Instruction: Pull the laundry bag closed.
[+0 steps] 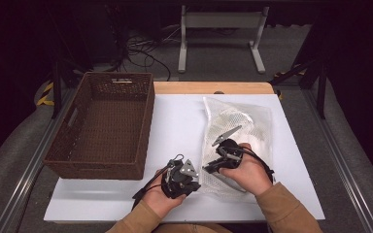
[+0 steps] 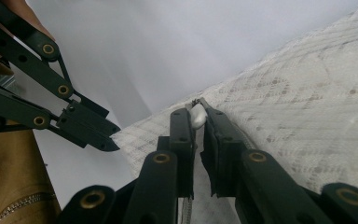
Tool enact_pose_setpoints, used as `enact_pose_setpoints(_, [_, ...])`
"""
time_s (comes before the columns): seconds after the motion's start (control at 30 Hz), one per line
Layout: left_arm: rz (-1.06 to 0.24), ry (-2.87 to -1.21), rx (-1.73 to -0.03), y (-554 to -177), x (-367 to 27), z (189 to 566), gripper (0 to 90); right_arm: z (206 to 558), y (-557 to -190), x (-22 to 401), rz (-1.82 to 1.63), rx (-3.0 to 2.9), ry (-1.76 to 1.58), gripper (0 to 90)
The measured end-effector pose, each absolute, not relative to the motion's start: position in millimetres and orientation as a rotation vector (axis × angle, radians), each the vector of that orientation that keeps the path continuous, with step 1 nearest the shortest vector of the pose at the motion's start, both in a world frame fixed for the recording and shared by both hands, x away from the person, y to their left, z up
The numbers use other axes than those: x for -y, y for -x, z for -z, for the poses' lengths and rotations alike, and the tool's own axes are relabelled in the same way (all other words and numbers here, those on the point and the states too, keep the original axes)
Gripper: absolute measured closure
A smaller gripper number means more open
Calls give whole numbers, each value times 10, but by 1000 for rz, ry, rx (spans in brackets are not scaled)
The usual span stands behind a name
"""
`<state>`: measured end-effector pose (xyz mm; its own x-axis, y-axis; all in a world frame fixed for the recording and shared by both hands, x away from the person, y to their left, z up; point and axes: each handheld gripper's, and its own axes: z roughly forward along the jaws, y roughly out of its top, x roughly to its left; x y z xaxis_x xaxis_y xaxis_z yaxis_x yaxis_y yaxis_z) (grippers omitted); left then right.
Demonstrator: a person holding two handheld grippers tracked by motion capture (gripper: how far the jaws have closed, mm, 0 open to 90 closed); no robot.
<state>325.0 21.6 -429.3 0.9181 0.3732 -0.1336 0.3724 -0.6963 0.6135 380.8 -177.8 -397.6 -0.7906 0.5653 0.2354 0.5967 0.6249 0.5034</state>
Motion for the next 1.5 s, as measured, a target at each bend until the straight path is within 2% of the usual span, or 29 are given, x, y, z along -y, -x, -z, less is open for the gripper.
enact_pose_setpoints(0.33, [2, -2405, -531, -3249, -207, 4300, 898, 3981, -3833, 1792, 909, 2765, 1012, 820])
enact_pose_setpoints(0.47, [2, -2399, -528, -3252, -209, 4301, 898, 3982, -3844, 1803, 922, 2751, 1028, 790])
enact_pose_setpoints(1.03, [6, -2406, -528, -3253, -211, 4303, 897, 3934, -3800, 1787, 918, 2810, 973, 868])
enact_pose_setpoints(1.23, [12, -2396, -536, -3256, -216, 4300, 895, 3920, -3789, 1784, 934, 2817, 967, 868])
enact_pose_setpoints(1.5, [59, -2324, -580, -3330, -283, 4247, 770, 3880, -3778, 1806, 963, 2818, 972, 868])
